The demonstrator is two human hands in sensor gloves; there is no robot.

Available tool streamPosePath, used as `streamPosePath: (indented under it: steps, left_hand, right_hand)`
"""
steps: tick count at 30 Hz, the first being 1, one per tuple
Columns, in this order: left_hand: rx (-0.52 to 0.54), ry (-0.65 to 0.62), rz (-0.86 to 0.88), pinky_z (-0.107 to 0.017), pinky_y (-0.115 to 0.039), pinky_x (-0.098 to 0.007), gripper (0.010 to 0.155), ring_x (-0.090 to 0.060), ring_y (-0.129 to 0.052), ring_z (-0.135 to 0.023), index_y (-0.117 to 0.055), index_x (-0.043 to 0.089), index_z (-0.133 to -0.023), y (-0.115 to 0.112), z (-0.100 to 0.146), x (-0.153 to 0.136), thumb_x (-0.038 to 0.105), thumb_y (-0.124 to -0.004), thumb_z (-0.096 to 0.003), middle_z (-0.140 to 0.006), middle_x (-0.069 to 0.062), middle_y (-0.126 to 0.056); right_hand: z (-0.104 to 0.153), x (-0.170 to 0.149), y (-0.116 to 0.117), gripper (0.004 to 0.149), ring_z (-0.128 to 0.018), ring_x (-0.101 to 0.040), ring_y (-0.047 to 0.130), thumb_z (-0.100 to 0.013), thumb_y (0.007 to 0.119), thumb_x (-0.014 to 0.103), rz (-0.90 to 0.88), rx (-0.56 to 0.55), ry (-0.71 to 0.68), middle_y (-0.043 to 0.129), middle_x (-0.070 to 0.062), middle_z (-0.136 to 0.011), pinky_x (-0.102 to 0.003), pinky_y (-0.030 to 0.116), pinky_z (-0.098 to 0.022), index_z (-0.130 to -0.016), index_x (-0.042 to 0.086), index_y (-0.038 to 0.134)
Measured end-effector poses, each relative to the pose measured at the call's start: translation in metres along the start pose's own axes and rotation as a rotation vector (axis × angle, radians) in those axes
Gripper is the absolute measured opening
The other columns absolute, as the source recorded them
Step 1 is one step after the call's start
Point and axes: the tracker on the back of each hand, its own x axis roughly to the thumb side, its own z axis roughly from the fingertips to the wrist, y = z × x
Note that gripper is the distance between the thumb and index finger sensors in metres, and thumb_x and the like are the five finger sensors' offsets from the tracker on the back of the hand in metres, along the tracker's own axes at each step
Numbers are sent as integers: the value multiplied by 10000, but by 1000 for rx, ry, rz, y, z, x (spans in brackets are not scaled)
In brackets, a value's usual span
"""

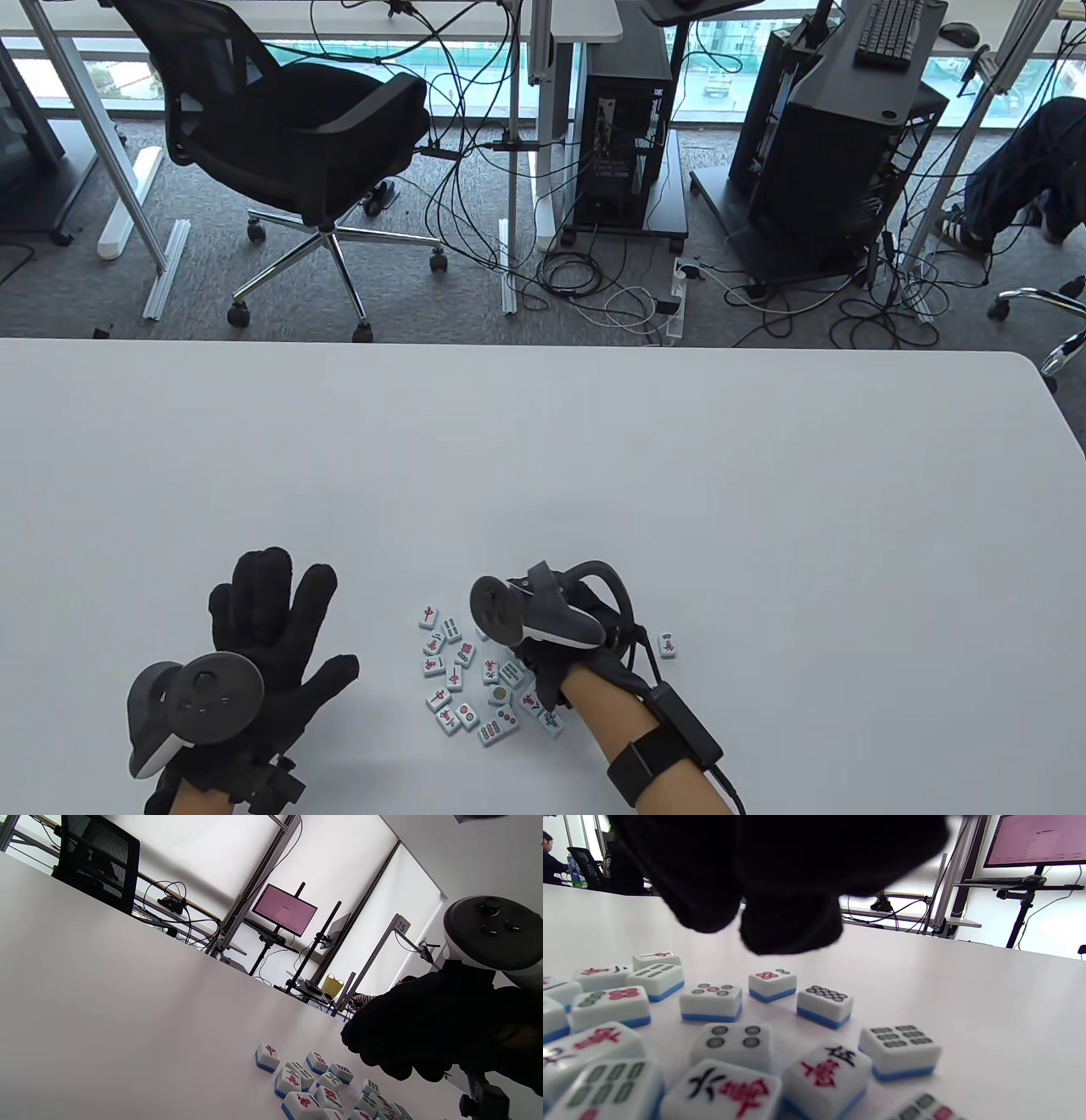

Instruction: Mahjong suit sorting

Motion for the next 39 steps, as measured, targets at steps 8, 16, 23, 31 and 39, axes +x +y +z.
streamPosePath:
  steps: [8, 16, 23, 31, 39]
  left_hand:
    - [15, 3, 17, -728, 82, -546, 830, -157, 201, -1070, -76, 492, -1069, 3, 0, -1, 765, -551, -445, -1073, 182, 197]
    - [39, 17, 39, -726, 85, -546, 828, -156, 203, -1069, -79, 492, -1071, 7, 1, -5, 765, -549, -446, -1074, 181, 197]
    - [66, 33, 60, -725, 86, -546, 830, -157, 205, -1068, -82, 488, -1074, 13, 3, -10, 765, -549, -446, -1075, 182, 196]
    - [84, 35, 74, -725, 86, -547, 831, -158, 204, -1069, -81, 485, -1076, 16, 4, -10, 765, -548, -448, -1076, 179, 196]
    - [77, 30, 70, -726, 84, -548, 828, -159, 202, -1070, -83, 486, -1075, 15, 4, -9, 766, -546, -448, -1076, 179, 196]
  right_hand:
    - [-25, 46, 9, 478, -69, -113, 872, -402, 869, 397, 45, 44, -33, 975, -42, -364, -249, 783, -27, -754, 74, 886]
    - [-30, 73, 17, 459, -36, -85, 849, -385, 868, 439, 189, -9, -58, 963, -10, -309, -237, 774, -8, -681, 92, 911]
    - [-33, 92, 17, 500, -54, -86, 856, -379, 852, 459, 142, -86, -157, 964, -10, -331, -238, 780, -23, -723, 98, 893]
    - [-35, 101, 17, 585, -72, -102, 862, -379, 874, 443, 62, 74, -229, 968, -36, -360, -247, 780, -36, -841, 87, 837]
    - [-40, 108, 25, 561, -50, -88, 851, -385, 895, 378, 122, 158, -232, 965, -23, -333, -239, 775, -18, -821, 31, 833]
